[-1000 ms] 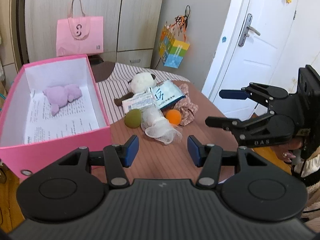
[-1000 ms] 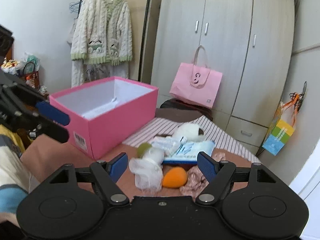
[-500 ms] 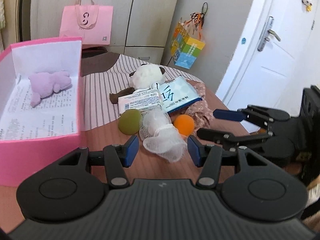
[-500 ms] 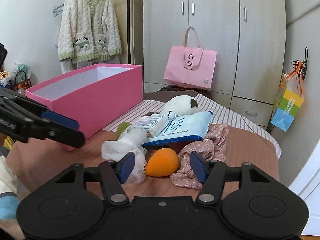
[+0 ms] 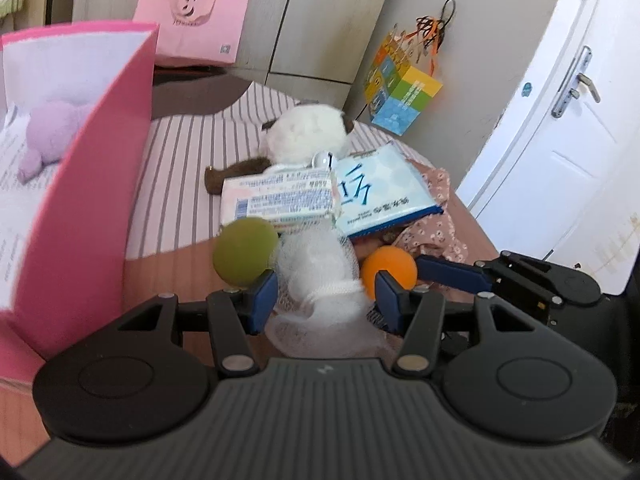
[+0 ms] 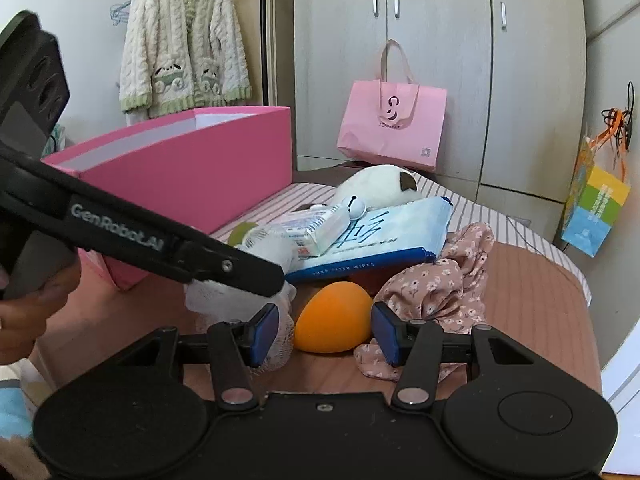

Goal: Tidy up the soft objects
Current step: 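Move the left tool back to the white mesh bath puff and grasp it, then lift the bath puff with the left tool while the right tool grasps the orange sponge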

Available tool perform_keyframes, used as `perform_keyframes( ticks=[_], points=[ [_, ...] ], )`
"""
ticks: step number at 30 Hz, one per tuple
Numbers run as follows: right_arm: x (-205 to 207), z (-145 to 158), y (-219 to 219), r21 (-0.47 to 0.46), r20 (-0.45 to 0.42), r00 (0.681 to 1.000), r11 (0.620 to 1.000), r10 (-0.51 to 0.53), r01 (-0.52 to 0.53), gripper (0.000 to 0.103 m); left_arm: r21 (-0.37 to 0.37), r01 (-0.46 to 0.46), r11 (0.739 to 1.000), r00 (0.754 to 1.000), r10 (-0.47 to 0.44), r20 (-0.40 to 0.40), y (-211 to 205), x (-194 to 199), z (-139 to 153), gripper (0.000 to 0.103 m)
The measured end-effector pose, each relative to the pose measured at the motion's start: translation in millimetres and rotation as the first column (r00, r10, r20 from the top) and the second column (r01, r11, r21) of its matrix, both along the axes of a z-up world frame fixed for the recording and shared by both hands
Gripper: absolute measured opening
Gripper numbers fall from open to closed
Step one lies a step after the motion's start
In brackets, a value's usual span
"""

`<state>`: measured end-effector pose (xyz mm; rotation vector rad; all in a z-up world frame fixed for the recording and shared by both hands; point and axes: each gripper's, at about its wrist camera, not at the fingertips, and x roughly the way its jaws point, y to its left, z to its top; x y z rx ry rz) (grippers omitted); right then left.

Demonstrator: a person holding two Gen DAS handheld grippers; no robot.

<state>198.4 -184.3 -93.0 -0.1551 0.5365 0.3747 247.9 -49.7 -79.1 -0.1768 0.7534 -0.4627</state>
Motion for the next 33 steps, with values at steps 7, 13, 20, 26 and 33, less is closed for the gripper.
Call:
perform_keyframes(
  ticks=[7, 13, 20, 26, 33],
  points=[
    [0, -7, 8, -0.078, 0.017, 1.0, 0.997, -0.016, 0.017, 0.057, -0.053, -0.064, 0.997, 0.998, 0.063, -0.016, 0, -1, -19, 0.053],
    [-5, -12, 21, -0.179, 0.063, 0.998, 0.983, -0.025, 0.036, 0.059, -0.017, -0.101, 0.995, 0.995, 0.101, 0.013, -9, -7, -22, 0.055],
    [-11, -12, 22, -0.182, 0.092, 0.995, 0.982, -0.037, 0.054, 0.053, -0.026, -0.127, 0.992, 0.991, 0.128, 0.049, -7, -14, -26, 0.038],
    [-19, -13, 31, -0.213, 0.125, 0.992, 0.976, -0.021, 0.048, 0.049, 0.012, -0.133, 0.991, 0.985, 0.131, 0.109, -14, -25, -26, 0.033],
    [-32, -10, 37, -0.19, 0.138, 0.99, 0.98, -0.033, 0.059, 0.049, -0.013, -0.127, 0.992, 0.985, 0.128, 0.115, 2, -44, -22, 0.033]
  ],
)
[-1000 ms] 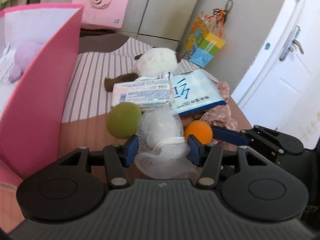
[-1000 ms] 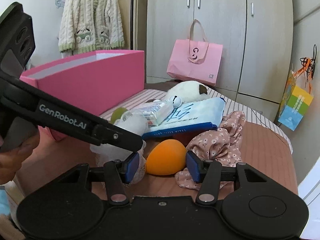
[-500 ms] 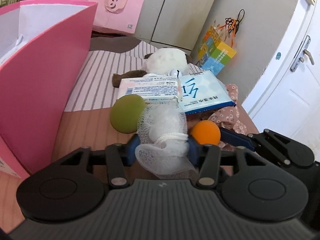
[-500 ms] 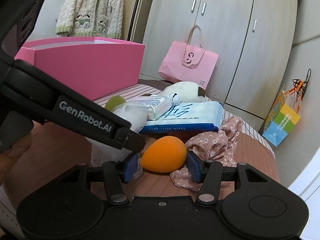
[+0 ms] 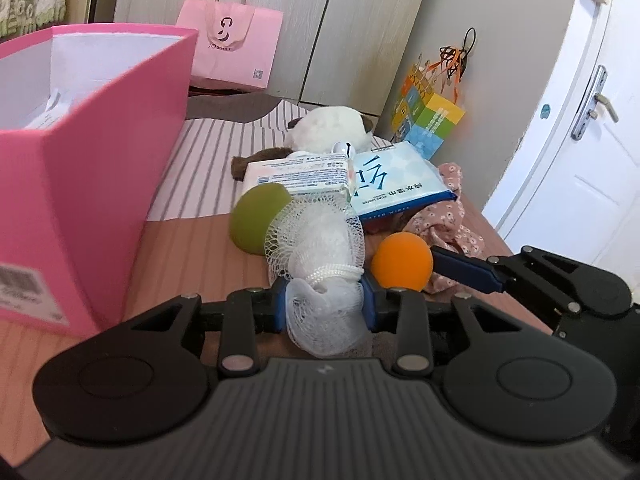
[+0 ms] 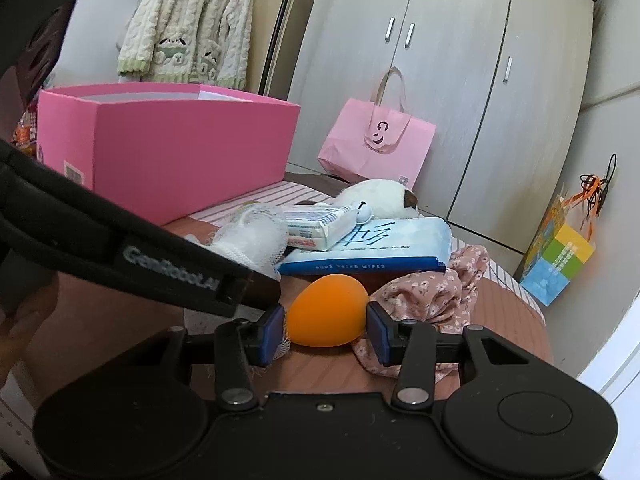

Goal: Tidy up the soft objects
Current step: 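Lift the bath puff with the left tool while the right tool grasps the orange sponge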

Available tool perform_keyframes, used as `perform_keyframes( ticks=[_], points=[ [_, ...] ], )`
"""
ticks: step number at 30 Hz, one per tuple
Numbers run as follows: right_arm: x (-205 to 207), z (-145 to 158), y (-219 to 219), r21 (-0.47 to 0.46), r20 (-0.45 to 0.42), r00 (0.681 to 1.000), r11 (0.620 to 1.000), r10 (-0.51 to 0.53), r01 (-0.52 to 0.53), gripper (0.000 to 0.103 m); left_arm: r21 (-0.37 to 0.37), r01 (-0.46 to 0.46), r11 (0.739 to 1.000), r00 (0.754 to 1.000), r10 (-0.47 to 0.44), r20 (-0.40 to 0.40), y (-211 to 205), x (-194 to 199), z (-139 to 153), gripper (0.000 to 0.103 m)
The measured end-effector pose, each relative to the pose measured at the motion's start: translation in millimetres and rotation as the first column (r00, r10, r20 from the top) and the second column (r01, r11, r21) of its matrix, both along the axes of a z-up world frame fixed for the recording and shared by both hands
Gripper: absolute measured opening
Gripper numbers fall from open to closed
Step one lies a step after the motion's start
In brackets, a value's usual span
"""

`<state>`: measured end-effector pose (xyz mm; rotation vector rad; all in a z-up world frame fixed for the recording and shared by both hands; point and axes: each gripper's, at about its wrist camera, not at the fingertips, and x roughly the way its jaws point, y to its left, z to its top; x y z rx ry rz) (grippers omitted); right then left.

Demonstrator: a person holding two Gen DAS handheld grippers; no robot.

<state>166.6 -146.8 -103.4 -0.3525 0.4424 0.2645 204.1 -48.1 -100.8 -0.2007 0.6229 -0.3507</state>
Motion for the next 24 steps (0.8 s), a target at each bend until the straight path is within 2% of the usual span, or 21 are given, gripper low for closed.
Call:
perform_keyframes(
  ticks=[10, 17, 24],
  points=[
    [-19, 5, 8, 0.164, -0.036, 0.999, 0.986, -0.006, 0.012, 0.05, -0.029, 0.02, 0.999, 1.0, -0.021, -0.013, 32, -32, 10, 0.033],
    [-26, 7, 7, 0.262, -0.118, 0.993, 0.965, 0.017, 0.014, 0.05, -0.023, 0.047, 0.999, 0.997, -0.048, -0.054, 52, -53, 12, 0.033],
    [-44, 11, 12, 0.3, -0.143, 0.988, 0.954, 0.061, -0.016, 0.05, -0.028, 0.07, 0.997, 0.995, -0.071, -0.069, 70, -69, 22, 0.033]
  ],
)
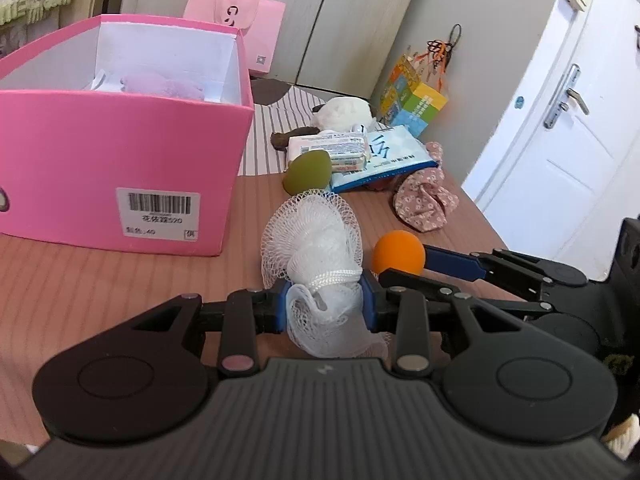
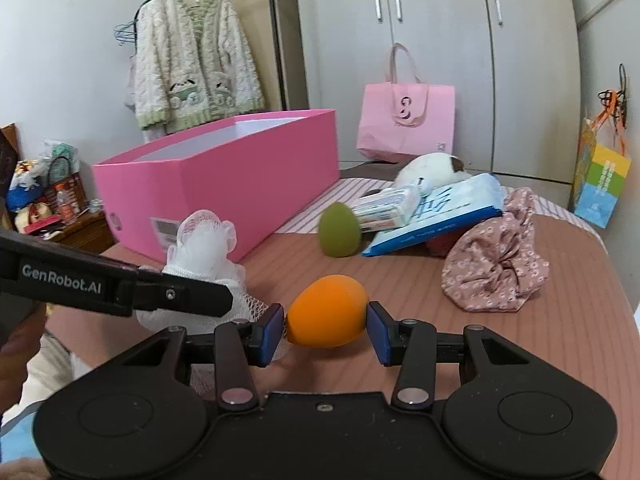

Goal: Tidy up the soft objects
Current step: 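Lift the bath puff with the left tool while the right tool grasps the orange sponge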

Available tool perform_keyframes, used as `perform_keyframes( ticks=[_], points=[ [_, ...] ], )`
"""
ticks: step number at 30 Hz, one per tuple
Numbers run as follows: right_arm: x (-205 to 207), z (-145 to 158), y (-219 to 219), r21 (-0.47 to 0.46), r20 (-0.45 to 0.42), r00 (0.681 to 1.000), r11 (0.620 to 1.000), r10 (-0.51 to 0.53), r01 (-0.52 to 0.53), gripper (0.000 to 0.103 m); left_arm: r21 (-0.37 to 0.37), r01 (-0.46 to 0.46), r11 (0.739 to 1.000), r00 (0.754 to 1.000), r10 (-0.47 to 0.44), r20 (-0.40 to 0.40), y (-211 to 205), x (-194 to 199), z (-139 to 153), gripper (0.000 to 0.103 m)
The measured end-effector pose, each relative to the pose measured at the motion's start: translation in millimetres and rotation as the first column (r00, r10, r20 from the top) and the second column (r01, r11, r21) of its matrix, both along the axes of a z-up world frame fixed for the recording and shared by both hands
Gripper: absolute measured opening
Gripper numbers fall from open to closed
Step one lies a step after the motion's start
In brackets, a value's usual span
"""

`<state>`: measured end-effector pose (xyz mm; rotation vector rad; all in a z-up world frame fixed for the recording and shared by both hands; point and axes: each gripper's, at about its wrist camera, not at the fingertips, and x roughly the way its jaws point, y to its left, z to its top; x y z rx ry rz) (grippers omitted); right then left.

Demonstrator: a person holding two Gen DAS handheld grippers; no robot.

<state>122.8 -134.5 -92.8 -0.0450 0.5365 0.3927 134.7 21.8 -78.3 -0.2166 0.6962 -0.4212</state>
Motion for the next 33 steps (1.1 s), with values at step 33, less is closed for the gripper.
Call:
perform_keyframes(
  ticks=[33],
  points=[
    [9, 16, 47, 0.069, -0.165, 0.976, 0.989, 0.141, -0.131, 0.035, -0.01, 0.011, 1.0, 0.991, -0.012, -0.131, 68, 1, 15, 0.033]
  ],
)
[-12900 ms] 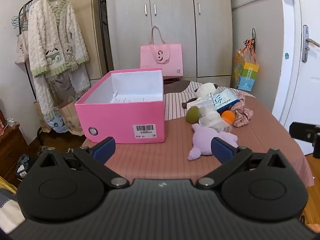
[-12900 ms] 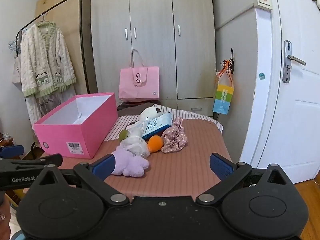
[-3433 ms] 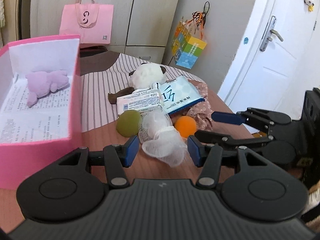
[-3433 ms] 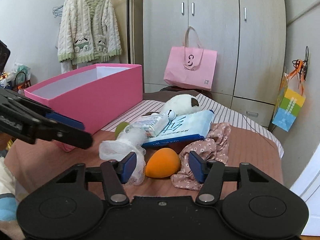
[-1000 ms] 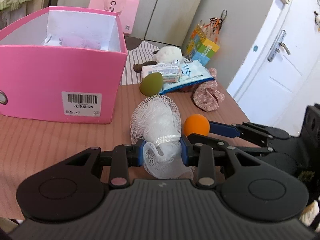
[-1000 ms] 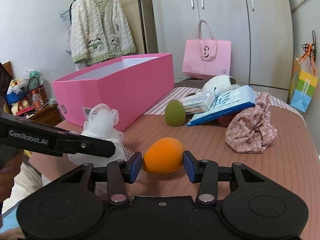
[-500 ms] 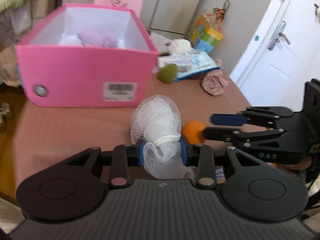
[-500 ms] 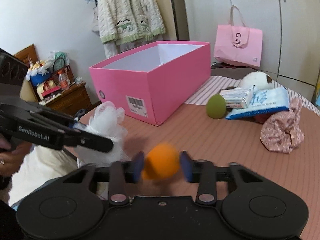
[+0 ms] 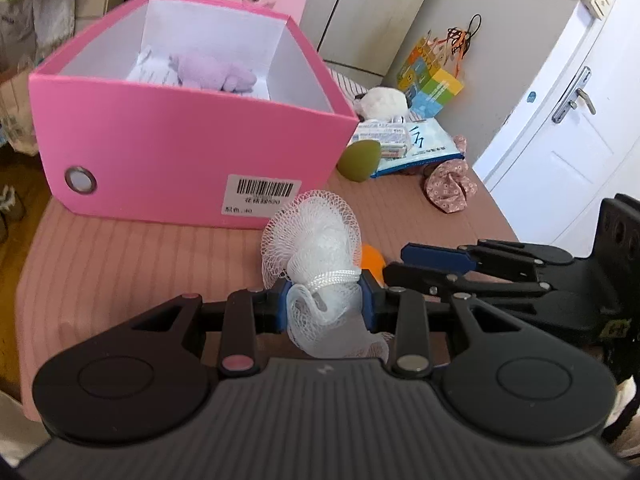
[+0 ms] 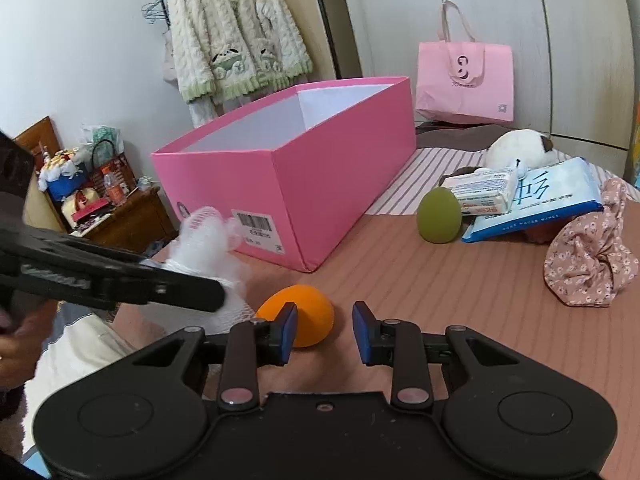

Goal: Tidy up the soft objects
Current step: 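Lift the bath puff with the left tool while the right tool grasps the orange sponge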

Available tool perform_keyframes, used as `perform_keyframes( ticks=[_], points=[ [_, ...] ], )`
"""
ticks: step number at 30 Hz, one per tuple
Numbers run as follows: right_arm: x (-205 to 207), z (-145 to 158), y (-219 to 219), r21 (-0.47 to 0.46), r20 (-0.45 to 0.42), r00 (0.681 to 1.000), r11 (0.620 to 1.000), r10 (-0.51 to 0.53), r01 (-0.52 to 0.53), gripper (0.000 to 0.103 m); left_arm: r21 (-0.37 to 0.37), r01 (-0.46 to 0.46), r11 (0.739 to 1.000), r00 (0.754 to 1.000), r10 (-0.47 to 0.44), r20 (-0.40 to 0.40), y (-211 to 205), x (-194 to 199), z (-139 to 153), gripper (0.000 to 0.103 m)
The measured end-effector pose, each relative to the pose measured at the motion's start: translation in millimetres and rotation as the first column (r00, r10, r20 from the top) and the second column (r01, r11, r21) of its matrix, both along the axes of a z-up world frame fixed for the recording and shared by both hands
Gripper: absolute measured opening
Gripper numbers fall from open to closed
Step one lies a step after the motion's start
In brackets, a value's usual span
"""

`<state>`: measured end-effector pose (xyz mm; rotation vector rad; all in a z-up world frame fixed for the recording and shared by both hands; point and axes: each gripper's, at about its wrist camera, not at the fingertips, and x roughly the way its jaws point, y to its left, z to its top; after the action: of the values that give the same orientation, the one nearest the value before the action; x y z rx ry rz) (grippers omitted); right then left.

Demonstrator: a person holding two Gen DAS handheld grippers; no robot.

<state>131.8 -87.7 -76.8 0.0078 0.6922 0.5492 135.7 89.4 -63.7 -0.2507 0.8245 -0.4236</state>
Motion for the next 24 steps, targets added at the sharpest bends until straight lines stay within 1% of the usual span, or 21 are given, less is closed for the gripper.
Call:
perform_keyframes(
  ticks=[2, 6, 11, 13, 14, 17, 19, 20, 22, 24],
  points=[
    [0, -1, 0, 0.0, -0.017, 0.999, 0.999, 0.036, -0.036, 0.035, 0.005, -0.003, 1.0, 1.0, 0.003, -0.006, 1, 1, -2, 0.033],
    [2, -4, 3, -0.006, -0.038, 0.995, 0.995, 0.097, -0.097, 0.037, 0.044, -0.019, 0.999, 1.0, 0.019, 0.004, 6, -1, -6, 0.033],
    [4, -9, 18, -0.025, -0.041, 0.987, 0.987, 0.157, -0.158, 0.044, 0.038, -0.01, 0.999, 1.0, 0.011, -0.02, 10, 3, -13, 0.032],
    [7, -10, 24, -0.03, -0.031, 0.985, 0.985, 0.169, -0.17, 0.049, 0.041, -0.01, 0.999, 1.0, 0.011, -0.017, 10, 2, -14, 0.032],
    [8, -10, 26, -0.032, -0.027, 0.985, 0.985, 0.171, -0.172, 0.049, 0.044, -0.012, 0.999, 1.0, 0.013, -0.013, 10, 1, -14, 0.032],
    [10, -13, 30, -0.03, -0.019, 0.976, 0.975, 0.219, -0.219, 0.049, 0.055, -0.023, 0.998, 1.0, 0.023, 0.001, 13, -2, -13, 0.032],
    [8, -21, 37, -0.072, -0.021, 0.968, 0.965, 0.251, -0.251, 0.047, 0.05, -0.019, 0.999, 1.0, 0.019, -0.002, 17, -5, -12, 0.032],
    [4, -22, 39, -0.082, 0.015, 0.969, 0.966, 0.246, -0.244, 0.045, 0.052, -0.018, 0.998, 1.0, 0.019, -0.001, 19, -6, -11, 0.032],
    [1, -21, 39, -0.076, 0.023, 0.971, 0.969, 0.238, -0.236, 0.042, 0.06, -0.026, 0.998, 1.0, 0.025, 0.004, 24, -10, -10, 0.032],
    [0, -17, 36, -0.077, 0.037, 0.973, 0.971, 0.228, -0.225, 0.042, 0.065, -0.032, 0.997, 0.999, 0.032, 0.002, 30, -13, -7, 0.032]
  ],
)
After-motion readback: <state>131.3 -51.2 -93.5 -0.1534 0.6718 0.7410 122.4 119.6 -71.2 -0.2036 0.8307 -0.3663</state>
